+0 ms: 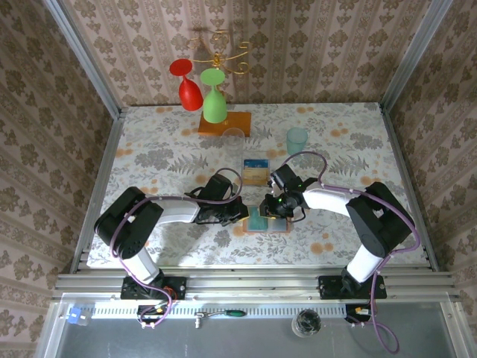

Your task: Take the credit cards out of the card holder

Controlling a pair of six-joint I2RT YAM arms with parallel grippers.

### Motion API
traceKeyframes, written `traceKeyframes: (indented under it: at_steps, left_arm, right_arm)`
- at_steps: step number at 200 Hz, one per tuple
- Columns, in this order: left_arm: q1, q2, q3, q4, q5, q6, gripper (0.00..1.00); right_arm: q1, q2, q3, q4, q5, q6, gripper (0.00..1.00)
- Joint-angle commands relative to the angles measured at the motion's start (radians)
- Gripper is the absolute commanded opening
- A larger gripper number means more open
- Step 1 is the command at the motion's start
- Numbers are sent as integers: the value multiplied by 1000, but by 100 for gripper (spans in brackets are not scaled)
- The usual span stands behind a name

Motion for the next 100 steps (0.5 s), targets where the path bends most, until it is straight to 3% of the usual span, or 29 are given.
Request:
traceKeyframes:
  at_steps: [1,100]
  left_arm:
    - [-1,-12,-13,-26,-14,0,3]
    - [-3,-42,15,-56,-21,4,4]
  right_arm:
    - [5,-34,25,-69,57,-19,23]
    - [5,-87,23,-80,53,-20,23]
